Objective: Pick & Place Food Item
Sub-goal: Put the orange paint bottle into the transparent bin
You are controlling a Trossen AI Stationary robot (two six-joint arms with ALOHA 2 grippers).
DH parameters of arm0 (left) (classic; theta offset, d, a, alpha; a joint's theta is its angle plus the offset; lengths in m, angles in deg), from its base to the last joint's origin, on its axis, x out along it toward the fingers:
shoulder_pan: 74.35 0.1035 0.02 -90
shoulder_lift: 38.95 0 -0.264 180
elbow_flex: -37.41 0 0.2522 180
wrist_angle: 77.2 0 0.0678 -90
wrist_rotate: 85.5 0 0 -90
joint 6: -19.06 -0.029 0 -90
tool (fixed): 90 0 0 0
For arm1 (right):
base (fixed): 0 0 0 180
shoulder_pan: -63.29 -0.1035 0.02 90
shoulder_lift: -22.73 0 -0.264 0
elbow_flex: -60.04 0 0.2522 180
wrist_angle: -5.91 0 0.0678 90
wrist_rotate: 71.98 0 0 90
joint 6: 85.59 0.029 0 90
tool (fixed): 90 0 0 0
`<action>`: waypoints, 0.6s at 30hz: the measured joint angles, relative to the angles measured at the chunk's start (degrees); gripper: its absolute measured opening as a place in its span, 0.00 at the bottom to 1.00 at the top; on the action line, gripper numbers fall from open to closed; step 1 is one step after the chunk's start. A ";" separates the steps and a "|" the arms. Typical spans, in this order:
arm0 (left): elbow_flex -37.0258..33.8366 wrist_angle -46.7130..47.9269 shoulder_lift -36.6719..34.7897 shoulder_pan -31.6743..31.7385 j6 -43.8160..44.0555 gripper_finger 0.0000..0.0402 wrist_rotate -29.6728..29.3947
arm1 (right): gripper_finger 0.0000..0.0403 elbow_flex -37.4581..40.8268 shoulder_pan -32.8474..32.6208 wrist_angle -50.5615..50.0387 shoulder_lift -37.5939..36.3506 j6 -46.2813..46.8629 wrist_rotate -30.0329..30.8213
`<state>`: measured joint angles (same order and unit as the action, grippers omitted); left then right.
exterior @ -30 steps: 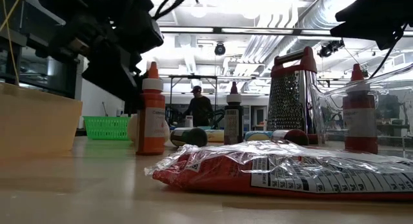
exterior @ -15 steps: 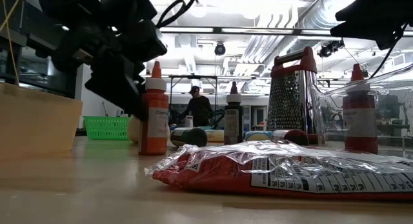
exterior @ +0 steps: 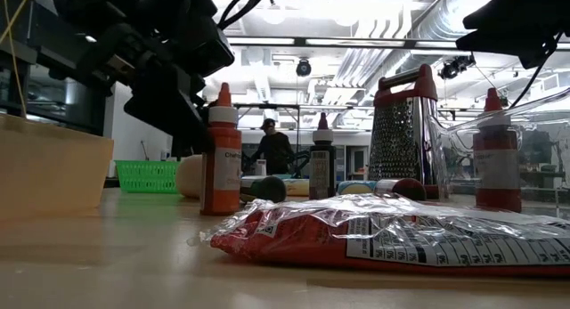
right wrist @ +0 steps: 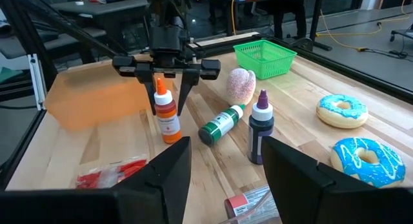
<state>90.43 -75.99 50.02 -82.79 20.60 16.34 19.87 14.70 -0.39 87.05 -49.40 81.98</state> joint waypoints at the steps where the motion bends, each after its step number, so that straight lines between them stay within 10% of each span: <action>1: 0.00 -0.17 0.00 0.01 0.00 0.47 -0.01 | 0.44 0.00 -0.01 0.01 0.00 0.00 0.00; 18: 0.00 -0.56 -0.04 0.01 -0.02 0.37 -0.12 | 0.44 0.00 -0.01 0.04 0.00 0.00 -1.13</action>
<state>90.43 -76.54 49.97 -82.78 20.58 16.22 19.87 14.69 -0.35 87.05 -49.40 80.85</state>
